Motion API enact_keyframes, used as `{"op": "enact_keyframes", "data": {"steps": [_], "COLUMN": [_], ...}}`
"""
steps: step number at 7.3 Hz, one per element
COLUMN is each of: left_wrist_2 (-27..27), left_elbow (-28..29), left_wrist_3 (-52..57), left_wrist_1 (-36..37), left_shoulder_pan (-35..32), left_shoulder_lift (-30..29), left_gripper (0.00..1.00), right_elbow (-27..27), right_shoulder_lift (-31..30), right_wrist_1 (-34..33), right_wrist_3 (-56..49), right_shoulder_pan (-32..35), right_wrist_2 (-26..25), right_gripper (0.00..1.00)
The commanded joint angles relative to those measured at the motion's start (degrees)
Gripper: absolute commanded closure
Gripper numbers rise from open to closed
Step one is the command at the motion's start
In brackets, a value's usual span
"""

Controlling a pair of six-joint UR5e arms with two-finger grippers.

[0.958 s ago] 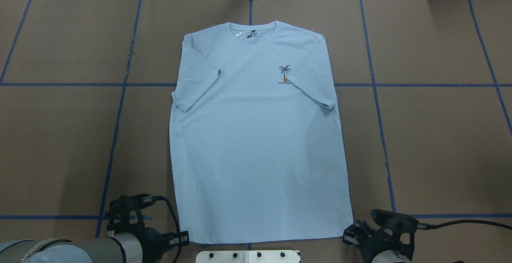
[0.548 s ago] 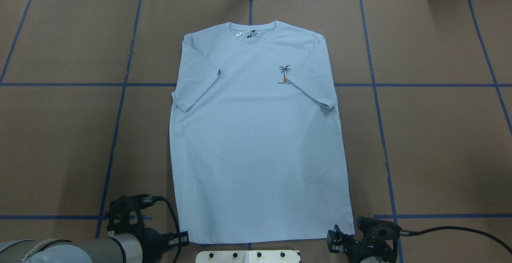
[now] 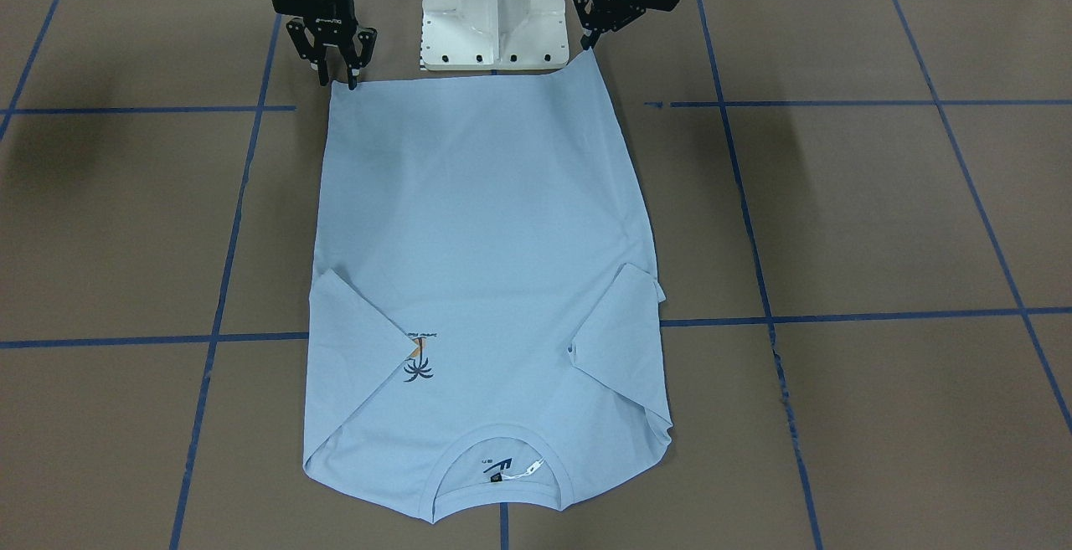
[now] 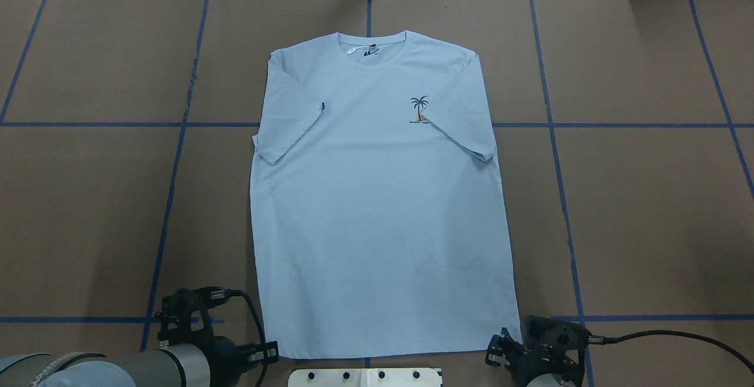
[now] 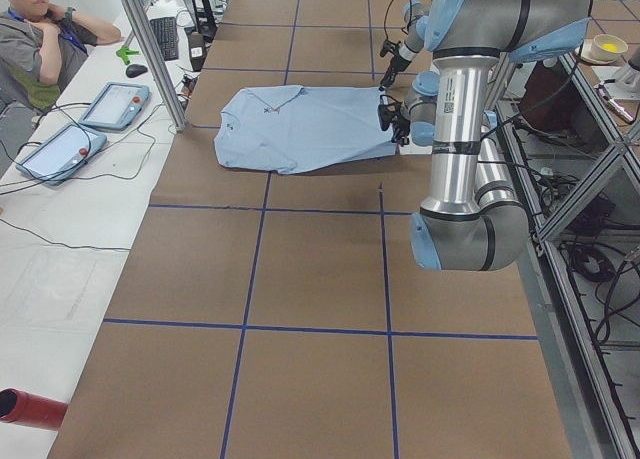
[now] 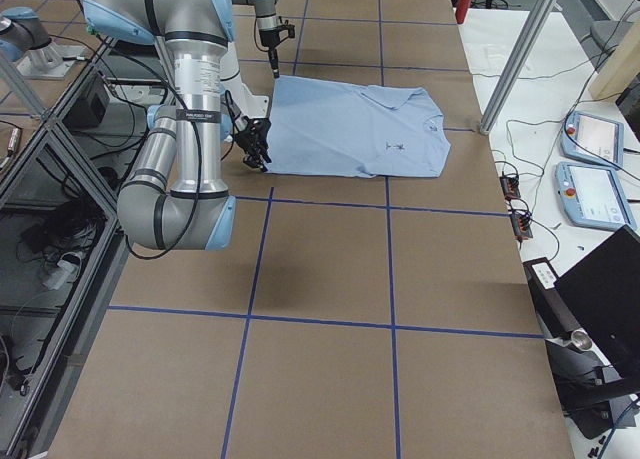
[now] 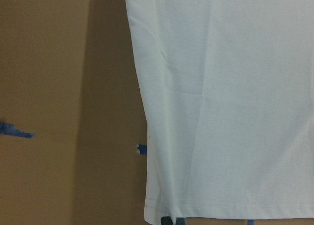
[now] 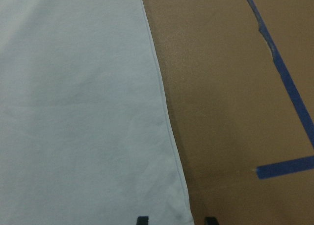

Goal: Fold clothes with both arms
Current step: 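Lower both grippers and close them on the two hem corners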

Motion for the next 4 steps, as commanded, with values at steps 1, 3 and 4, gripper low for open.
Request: {"op": "enact_keyframes", "data": {"steps": [1,3,4], "left_wrist_2": [0.09,0.09,0.09], "left_elbow": [-0.09,-0.09,-0.09], "left_wrist_3": [-0.06,0.02,0.02], "left_wrist_1": [-0.07,0.02,0.02], "left_shoulder_pan": [-0.06,-0.06,-0.06], "left_shoulder_lift": [-0.68,-0.77,-0.77], "left_gripper": [1.00,1.00,1.00], "right_elbow": [-0.34,-0.34,-0.34], "right_shoulder_lift": [-0.14,-0.40,-0.49], "right_wrist_1": [0.00,-0.09,-0.09], "right_wrist_3": [0.00,0.00,-0.09], "right_shoulder_pan": [0.18,0.18,0.18], "right_wrist_2": [0.01,0.01,0.01], "right_gripper": [0.63,0.64,0.67]}}
